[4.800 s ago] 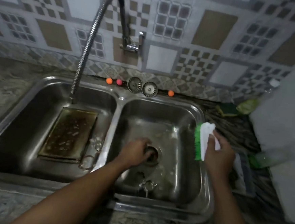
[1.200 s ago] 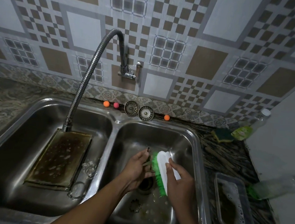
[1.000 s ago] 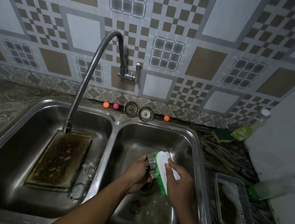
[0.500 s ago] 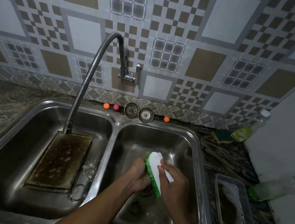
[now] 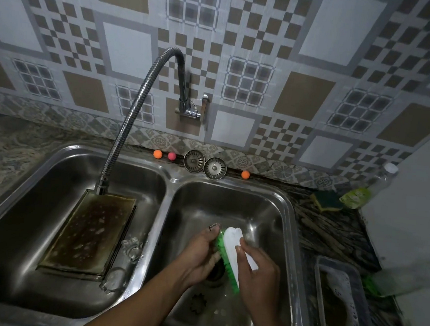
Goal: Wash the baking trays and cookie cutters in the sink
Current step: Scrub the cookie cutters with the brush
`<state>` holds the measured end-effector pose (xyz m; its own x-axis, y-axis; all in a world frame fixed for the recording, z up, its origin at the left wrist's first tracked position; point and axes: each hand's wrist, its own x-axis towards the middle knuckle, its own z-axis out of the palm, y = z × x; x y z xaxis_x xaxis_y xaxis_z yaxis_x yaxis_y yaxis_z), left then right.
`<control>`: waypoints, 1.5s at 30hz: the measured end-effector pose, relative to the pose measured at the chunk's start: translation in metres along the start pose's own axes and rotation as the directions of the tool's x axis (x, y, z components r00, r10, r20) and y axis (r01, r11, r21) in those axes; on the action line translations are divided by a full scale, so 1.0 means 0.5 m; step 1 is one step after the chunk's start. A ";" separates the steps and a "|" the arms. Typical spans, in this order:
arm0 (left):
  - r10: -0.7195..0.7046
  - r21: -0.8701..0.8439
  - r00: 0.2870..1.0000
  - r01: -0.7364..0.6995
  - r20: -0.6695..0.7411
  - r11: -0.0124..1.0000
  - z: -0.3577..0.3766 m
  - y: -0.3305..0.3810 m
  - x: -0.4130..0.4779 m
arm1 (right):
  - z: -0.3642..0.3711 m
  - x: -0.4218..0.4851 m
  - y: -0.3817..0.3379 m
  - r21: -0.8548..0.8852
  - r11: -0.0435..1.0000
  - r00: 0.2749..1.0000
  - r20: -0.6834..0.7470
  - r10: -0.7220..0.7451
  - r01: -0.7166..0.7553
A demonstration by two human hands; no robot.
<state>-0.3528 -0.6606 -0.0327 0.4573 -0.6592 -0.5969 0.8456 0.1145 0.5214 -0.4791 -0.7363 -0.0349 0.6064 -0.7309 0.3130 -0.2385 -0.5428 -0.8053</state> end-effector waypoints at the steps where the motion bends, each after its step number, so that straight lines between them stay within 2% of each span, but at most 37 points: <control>1: 0.015 0.040 1.000 -0.015 -0.010 0.999 -0.001 0.003 -0.003 | 0.004 0.002 -0.003 0.005 1.000 1.000 0.006 -0.001 0.001; 5: -0.021 0.303 1.000 0.020 -0.003 0.953 0.002 0.006 -0.016 | 0.006 -0.007 0.000 0.019 1.000 1.000 0.017 0.025 -0.025; 9: 0.027 0.164 0.998 -0.018 -0.050 0.986 0.001 0.006 -0.015 | -0.005 0.003 -0.001 0.056 0.995 0.996 0.019 0.086 -0.087; 11: 0.020 0.092 1.000 -0.018 -0.022 0.996 -0.004 0.003 -0.013 | -0.005 0.011 -0.004 0.077 0.990 0.993 -0.008 0.118 -0.117; 13: -0.009 0.092 0.998 0.003 0.068 0.996 -0.008 -0.005 -0.018 | -0.004 0.018 -0.011 0.093 0.988 0.992 -0.029 0.124 -0.121; 16: -0.066 0.133 0.983 0.043 0.174 0.990 -0.018 -0.002 -0.025 | 0.000 0.028 -0.015 0.104 0.986 0.992 0.027 0.126 -0.128; 18: -0.082 0.131 0.979 0.058 0.185 0.990 -0.030 -0.001 -0.019 | -0.002 0.035 -0.011 0.103 0.983 0.986 0.082 0.146 -0.154; 21: -0.069 0.127 0.991 0.054 0.113 0.990 -0.038 -0.005 -0.011 | -0.006 0.043 -0.003 0.064 0.984 0.982 0.098 0.161 -0.168; 24: -0.065 0.106 0.995 0.056 0.080 0.993 -0.043 -0.005 -0.005 | 0.000 0.035 -0.003 0.038 0.992 0.992 0.034 0.123 -0.124; 28: -0.083 0.160 0.986 0.059 0.145 0.985 -0.043 0.007 -0.006 | 0.004 0.038 0.001 -0.047 0.998 0.999 0.017 0.033 -0.032; 32: -0.046 0.115 0.990 0.031 0.133 0.993 -0.033 0.009 -0.008 | 0.007 0.027 -0.001 -0.115 0.992 0.998 -0.010 -0.059 0.057; 37: -0.029 0.364 0.997 -0.001 0.077 0.931 -0.020 0.007 -0.007 | 0.017 0.017 0.006 -0.122 0.991 0.998 0.002 -0.062 0.062; 41: -0.076 0.331 0.994 0.045 0.083 0.942 -0.022 0.003 -0.015 | 0.011 0.022 0.003 -0.223 0.968 0.993 -0.017 -0.119 0.112; 45: -0.088 0.194 0.987 0.061 0.133 0.979 -0.007 -0.002 -0.008 | 0.002 0.013 -0.004 -0.306 0.942 0.987 -0.039 -0.155 0.136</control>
<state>-0.3544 -0.6553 -0.0329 0.3403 -0.7599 -0.5538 0.8023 -0.0726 0.5925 -0.4741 -0.7395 -0.0319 0.6059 -0.6534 0.4539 -0.3743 -0.7375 -0.5621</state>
